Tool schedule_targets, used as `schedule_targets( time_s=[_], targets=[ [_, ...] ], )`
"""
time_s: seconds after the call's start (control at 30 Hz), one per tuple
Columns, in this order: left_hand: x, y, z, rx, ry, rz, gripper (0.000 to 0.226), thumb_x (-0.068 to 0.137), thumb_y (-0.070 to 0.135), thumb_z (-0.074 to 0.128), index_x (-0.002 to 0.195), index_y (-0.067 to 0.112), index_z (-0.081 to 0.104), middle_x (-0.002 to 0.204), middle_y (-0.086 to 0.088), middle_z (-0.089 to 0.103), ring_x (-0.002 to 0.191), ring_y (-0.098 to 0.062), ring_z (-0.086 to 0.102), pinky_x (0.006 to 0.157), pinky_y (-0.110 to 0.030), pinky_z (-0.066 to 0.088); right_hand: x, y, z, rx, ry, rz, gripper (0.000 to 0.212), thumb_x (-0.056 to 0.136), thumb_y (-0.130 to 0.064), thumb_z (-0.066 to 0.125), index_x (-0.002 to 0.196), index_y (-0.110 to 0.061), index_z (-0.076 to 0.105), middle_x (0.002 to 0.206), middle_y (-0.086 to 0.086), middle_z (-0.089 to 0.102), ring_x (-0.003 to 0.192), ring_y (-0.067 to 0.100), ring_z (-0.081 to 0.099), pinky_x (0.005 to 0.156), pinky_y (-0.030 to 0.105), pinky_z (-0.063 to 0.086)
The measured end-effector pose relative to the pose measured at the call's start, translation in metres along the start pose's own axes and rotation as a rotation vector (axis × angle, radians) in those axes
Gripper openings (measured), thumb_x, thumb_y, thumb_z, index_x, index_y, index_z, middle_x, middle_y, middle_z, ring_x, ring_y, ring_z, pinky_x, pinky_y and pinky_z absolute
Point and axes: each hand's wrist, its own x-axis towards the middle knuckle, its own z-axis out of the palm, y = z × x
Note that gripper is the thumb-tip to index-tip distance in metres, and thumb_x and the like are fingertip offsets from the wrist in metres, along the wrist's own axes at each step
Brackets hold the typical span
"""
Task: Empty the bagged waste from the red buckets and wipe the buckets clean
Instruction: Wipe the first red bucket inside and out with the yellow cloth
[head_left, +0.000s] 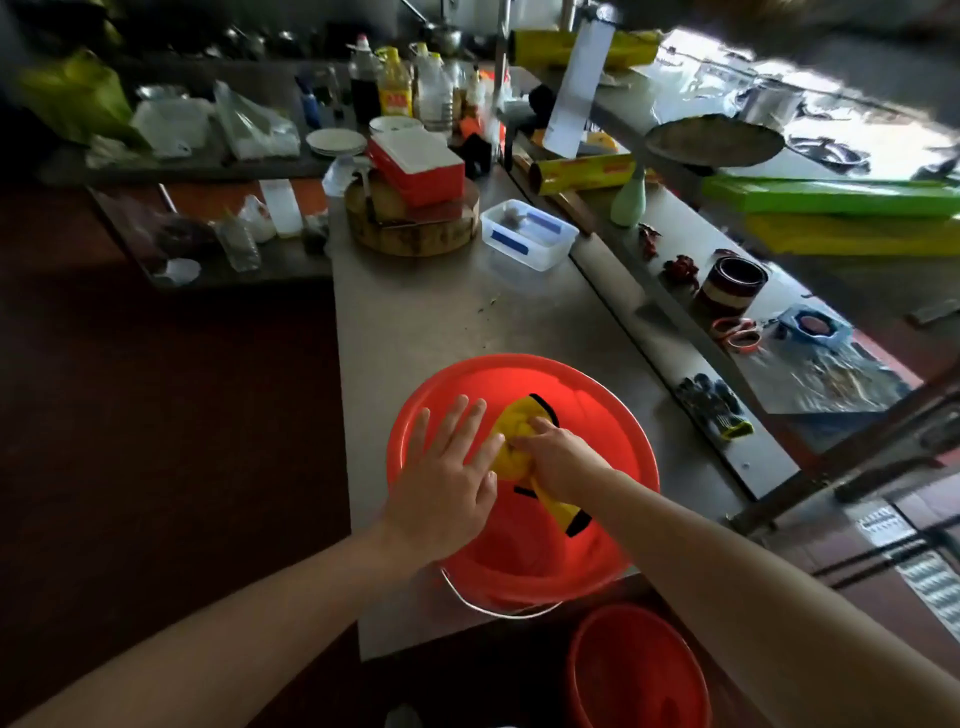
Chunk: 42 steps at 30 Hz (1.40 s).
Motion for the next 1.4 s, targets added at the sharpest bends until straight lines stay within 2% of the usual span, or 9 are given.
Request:
schedule_targets(
  time_s=[0.1, 0.23, 0.4, 0.57, 0.73, 0.83, 1.0, 1.17, 1.4],
  targets=[
    [-0.025, 0.042, -0.009, 0.005, -0.015, -0.016, 0.051, 0.1, 0.042, 0.036, 0.147, 0.027, 0.049, 0.166, -0.008, 0.024, 0.156, -0.026, 0.008, 0.122, -0.059, 0.013, -0.025, 0.013, -0.011, 0.036, 0.087, -0.055, 0.057, 0.092, -0.019, 0.063, 0.145, -0.038, 0.05, 0.157, 0.005, 0.033, 0.12, 0.035, 0.058, 0.096, 0.039, 0.05],
    [-0.055, 0.098, -0.009, 0.074, -0.148, -0.056, 0.059, 0.104, 0.048, 0.017, 0.159, 0.028, 0.026, 0.169, -0.003, 0.008, 0.155, -0.023, -0.011, 0.122, -0.057, -0.002, -0.058, 0.037, -0.019, 0.026, 0.196, -0.137, 0.062, 0.092, -0.009, 0.053, 0.147, -0.036, 0.048, 0.162, 0.009, 0.024, 0.125, 0.037, 0.054, 0.101, 0.04, 0.047],
    [-0.075, 0.137, 0.003, 0.087, -0.18, -0.057, 0.057, 0.105, 0.047, 0.026, 0.156, 0.023, 0.035, 0.165, -0.007, 0.027, 0.155, -0.029, 0.01, 0.121, -0.059, 0.004, -0.096, 0.055, -0.026, -0.002, 0.384, -0.223, 0.054, 0.097, -0.016, 0.056, 0.148, -0.032, 0.047, 0.164, 0.01, 0.02, 0.134, 0.037, 0.045, 0.109, 0.044, 0.042],
    [-0.083, 0.141, 0.017, 0.137, -0.281, -0.08, 0.056, 0.103, 0.04, 0.042, 0.155, 0.021, 0.033, 0.162, -0.008, 0.033, 0.152, -0.034, 0.023, 0.115, -0.071, 0.018, -0.124, 0.061, -0.037, 0.063, 0.576, -0.268, 0.054, 0.091, -0.005, 0.063, 0.141, -0.025, 0.057, 0.158, 0.015, 0.033, 0.12, 0.048, 0.054, 0.096, 0.054, 0.05],
    [-0.084, 0.135, 0.022, 0.129, -0.361, -0.054, 0.072, 0.104, 0.014, 0.04, 0.159, 0.022, -0.004, 0.169, -0.005, 0.011, 0.155, -0.03, 0.006, 0.111, -0.075, -0.007, -0.156, 0.067, -0.025, 0.014, 0.628, -0.249, 0.056, 0.089, -0.002, 0.065, 0.14, -0.023, 0.058, 0.159, 0.017, 0.034, 0.116, 0.045, 0.056, 0.094, 0.053, 0.052],
    [-0.079, 0.138, 0.015, 0.112, -0.366, -0.04, 0.061, 0.103, 0.009, 0.04, 0.158, 0.015, 0.013, 0.165, -0.006, 0.023, 0.155, -0.031, 0.011, 0.11, -0.079, -0.006, -0.175, 0.062, -0.011, 0.026, 0.623, -0.211, 0.055, 0.089, -0.004, 0.068, 0.139, -0.024, 0.058, 0.16, 0.015, 0.032, 0.117, 0.042, 0.055, 0.094, 0.051, 0.052],
    [-0.064, 0.134, -0.004, 0.033, -0.33, -0.114, 0.031, 0.106, 0.01, 0.038, 0.135, 0.018, 0.041, 0.148, 0.001, 0.048, 0.153, -0.027, 0.019, 0.109, -0.081, 0.0, -0.193, 0.055, 0.001, 0.049, 0.695, -0.214, 0.058, 0.082, -0.005, 0.078, 0.134, -0.024, 0.06, 0.158, 0.015, 0.034, 0.112, 0.04, 0.057, 0.088, 0.051, 0.056],
    [-0.041, 0.113, -0.029, 0.025, -0.264, -0.137, 0.045, 0.1, -0.003, 0.035, 0.139, 0.016, 0.043, 0.143, 0.001, 0.053, 0.152, -0.025, 0.022, 0.108, -0.082, 0.01, -0.201, 0.049, 0.011, 0.059, 0.708, -0.175, 0.056, 0.083, -0.01, 0.081, 0.133, -0.024, 0.06, 0.159, 0.014, 0.032, 0.115, 0.041, 0.055, 0.086, 0.054, 0.056],
    [-0.013, 0.082, -0.058, -0.214, -0.158, -0.264, 0.037, 0.106, 0.015, 0.038, 0.141, 0.022, 0.05, 0.148, -0.003, 0.052, 0.15, -0.02, 0.028, 0.115, -0.072, 0.012, -0.197, 0.029, 0.017, 0.092, 0.682, -0.178, 0.063, 0.08, -0.006, 0.082, 0.135, -0.027, 0.059, 0.158, 0.012, 0.034, 0.114, 0.038, 0.057, 0.082, 0.049, 0.059]
  ],
)
